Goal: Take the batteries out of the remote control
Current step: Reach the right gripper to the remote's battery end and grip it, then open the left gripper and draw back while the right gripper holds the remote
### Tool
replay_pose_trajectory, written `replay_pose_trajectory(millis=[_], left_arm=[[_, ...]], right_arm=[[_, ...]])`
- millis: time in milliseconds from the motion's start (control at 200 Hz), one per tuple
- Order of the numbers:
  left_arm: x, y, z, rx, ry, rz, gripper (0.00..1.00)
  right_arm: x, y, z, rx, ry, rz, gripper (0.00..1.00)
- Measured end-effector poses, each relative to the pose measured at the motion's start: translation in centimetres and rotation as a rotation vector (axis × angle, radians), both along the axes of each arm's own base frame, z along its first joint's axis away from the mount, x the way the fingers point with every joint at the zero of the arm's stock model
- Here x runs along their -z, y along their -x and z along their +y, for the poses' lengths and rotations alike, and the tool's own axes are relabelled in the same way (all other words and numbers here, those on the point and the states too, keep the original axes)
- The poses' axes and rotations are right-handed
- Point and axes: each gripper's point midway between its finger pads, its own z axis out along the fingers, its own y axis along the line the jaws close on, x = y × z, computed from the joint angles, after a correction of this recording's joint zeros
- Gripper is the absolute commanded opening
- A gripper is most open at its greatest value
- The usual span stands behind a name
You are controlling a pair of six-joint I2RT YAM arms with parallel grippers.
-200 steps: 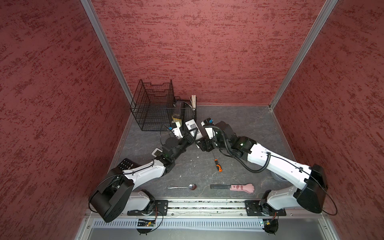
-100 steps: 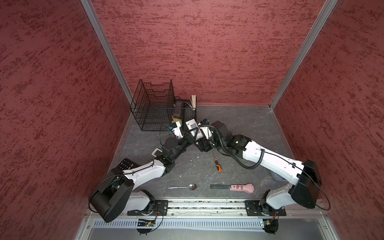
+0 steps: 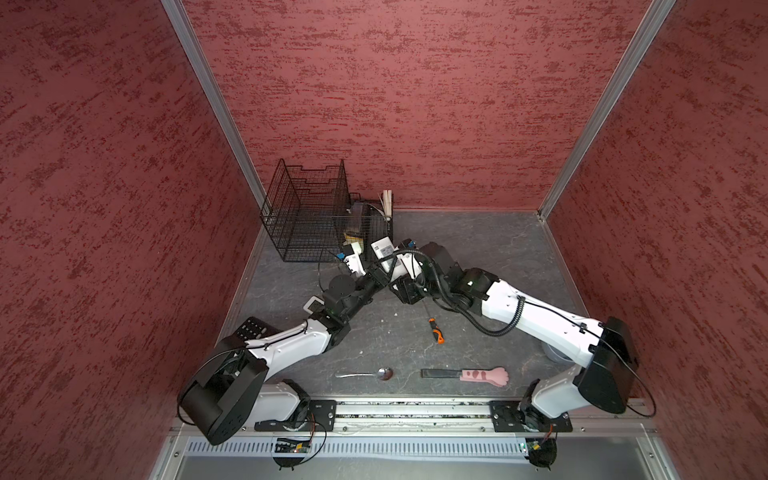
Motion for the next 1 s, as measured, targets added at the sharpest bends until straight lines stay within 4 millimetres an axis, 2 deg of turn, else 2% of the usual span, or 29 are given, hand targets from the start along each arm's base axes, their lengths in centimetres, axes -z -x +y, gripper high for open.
replay_pose_trajectory(millis=[135, 606, 777, 1002], left_arm=[[0.0, 0.0, 0.0, 0.0, 0.0, 0.0, 0.0], [-0.4, 0.0, 0.7, -0.015, -0.012, -0.005, 0.4], [-0.5, 0.0, 1.2, -0.031, -0.021, -0.003, 0.48], [0.8, 0.5, 3.0, -0.073, -0.055, 0.032, 0.51]], right_arm=[[0.0, 0.0, 0.0, 0.0, 0.001, 0.0, 0.33], [0.3, 0.1, -0.2, -0.002, 0.016, 0.002, 0.24], [0.9, 0.2, -0.3, -0.001, 0.023, 0.009, 0.23], [3.1, 0.9, -1.1, 0.008, 0.052, 0.049, 0.22]])
